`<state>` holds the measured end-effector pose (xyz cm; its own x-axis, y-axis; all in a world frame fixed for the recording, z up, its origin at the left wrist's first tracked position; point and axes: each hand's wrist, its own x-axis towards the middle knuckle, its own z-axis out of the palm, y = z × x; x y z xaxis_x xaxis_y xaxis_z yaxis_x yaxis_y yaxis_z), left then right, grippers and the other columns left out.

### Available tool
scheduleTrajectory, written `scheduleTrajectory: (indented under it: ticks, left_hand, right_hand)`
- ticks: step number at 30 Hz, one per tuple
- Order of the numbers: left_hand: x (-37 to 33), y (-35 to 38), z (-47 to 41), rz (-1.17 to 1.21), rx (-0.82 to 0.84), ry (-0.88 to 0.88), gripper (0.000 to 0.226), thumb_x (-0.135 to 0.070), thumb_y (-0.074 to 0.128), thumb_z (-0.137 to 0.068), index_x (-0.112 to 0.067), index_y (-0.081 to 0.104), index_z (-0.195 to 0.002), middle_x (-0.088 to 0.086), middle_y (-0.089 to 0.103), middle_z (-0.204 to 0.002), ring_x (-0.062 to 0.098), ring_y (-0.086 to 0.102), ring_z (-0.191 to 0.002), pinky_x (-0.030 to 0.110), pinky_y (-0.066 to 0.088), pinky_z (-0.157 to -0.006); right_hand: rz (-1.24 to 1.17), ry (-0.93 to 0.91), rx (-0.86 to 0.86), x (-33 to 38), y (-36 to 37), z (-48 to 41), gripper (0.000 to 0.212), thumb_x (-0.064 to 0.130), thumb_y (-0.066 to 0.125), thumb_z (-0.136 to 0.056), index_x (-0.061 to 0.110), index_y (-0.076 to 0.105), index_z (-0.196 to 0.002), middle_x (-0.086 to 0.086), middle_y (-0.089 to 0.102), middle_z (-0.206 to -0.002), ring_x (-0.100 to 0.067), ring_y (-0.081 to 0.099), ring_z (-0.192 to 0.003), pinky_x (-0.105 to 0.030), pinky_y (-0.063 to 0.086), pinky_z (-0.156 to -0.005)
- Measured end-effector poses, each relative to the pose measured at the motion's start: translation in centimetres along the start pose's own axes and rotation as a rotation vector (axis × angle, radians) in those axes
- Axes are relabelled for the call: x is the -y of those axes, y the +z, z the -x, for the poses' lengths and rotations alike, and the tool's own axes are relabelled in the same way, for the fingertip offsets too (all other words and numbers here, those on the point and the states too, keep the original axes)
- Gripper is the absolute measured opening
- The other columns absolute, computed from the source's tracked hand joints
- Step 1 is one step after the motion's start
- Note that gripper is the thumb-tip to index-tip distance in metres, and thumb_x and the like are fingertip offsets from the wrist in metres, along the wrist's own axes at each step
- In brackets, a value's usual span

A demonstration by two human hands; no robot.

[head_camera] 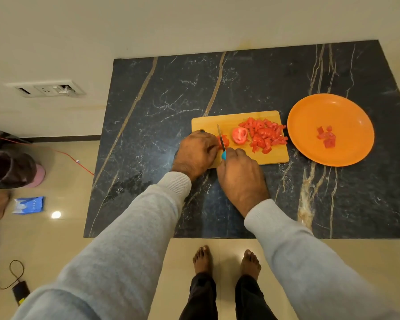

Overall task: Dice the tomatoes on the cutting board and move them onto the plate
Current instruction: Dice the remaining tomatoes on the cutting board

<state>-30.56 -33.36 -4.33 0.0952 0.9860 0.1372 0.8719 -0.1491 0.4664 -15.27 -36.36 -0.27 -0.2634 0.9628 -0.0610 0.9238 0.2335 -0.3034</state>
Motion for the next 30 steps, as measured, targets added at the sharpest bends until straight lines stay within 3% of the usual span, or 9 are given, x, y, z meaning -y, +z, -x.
scheduleTrajectory:
  ticks: [4, 10, 17, 21, 26, 30]
  left_hand:
    - [0.1, 0.2, -0.2, -0.001, -0.021, 0.010, 0.019, -0.021, 0.068, -0.093, -0.014, 0.083, -0.103, 0.000, 0.080, -0.103, 0.021, 0.070, -0.095, 0.035, 0.054, -0.094]
    - [-0.5, 0.0, -0.3, -0.026, -0.011, -0.011, 0.020, -0.022, 0.066, -0.092, -0.012, 0.082, -0.101, 0.003, 0.080, -0.100, 0.024, 0.069, -0.093, 0.038, 0.056, -0.090]
    - [-0.2, 0.4, -0.1, -0.007, -0.019, -0.040, 0.026, -0.026, 0.060, -0.093, -0.013, 0.081, -0.102, 0.003, 0.080, -0.102, 0.026, 0.071, -0.094, 0.040, 0.057, -0.090]
    - [0.2, 0.4, 0.3, 0.039, -0.045, -0.021, 0.025, -0.030, 0.064, -0.097, -0.016, 0.081, -0.108, -0.002, 0.080, -0.109, 0.020, 0.071, -0.099, 0.038, 0.056, -0.096]
    - [0.8, 0.7, 1.2, 0.014, -0.091, -0.026, 0.022, -0.030, 0.066, -0.098, -0.017, 0.081, -0.108, -0.004, 0.079, -0.107, 0.018, 0.068, -0.098, 0.036, 0.054, -0.095]
    - [1.0, 0.8, 0.9, 0.019, -0.077, -0.039, 0.020, -0.026, 0.068, -0.094, -0.017, 0.082, -0.104, -0.003, 0.079, -0.103, 0.020, 0.067, -0.095, 0.035, 0.052, -0.092]
  right_hand:
    - [0.059, -0.028, 0.039, 0.0, 0.8, -1.1, 0.024, 0.017, 0.054, -0.096, 0.003, 0.064, -0.113, -0.016, 0.066, -0.095, -0.036, 0.066, -0.077, -0.039, 0.050, -0.062]
    - [0.123, -0.050, 0.104, 0.0, 0.5, -0.4, 0.027, 0.019, 0.051, -0.099, 0.004, 0.061, -0.119, -0.015, 0.064, -0.106, -0.035, 0.068, -0.085, -0.035, 0.046, -0.062]
    - [0.125, -0.006, 0.218, -0.8, 1.2, 3.3, 0.042, 0.023, 0.047, -0.103, 0.006, 0.045, -0.141, -0.012, 0.059, -0.124, -0.029, 0.067, -0.095, -0.037, 0.055, -0.075]
    - [0.063, -0.017, 0.158, -1.3, 0.5, 5.3, 0.040, 0.028, 0.039, -0.106, 0.008, 0.051, -0.137, -0.012, 0.061, -0.120, -0.027, 0.067, -0.091, -0.039, 0.057, -0.076]
    - [0.003, -0.023, 0.066, -0.5, -0.2, 4.5, 0.043, 0.030, 0.044, -0.105, 0.005, 0.054, -0.139, -0.013, 0.062, -0.116, -0.032, 0.066, -0.086, -0.040, 0.055, -0.069]
    - [0.026, -0.066, 0.043, 0.2, 0.6, 1.5, 0.028, 0.018, 0.057, -0.096, 0.000, 0.063, -0.117, -0.016, 0.064, -0.096, -0.035, 0.065, -0.072, -0.037, 0.049, -0.056]
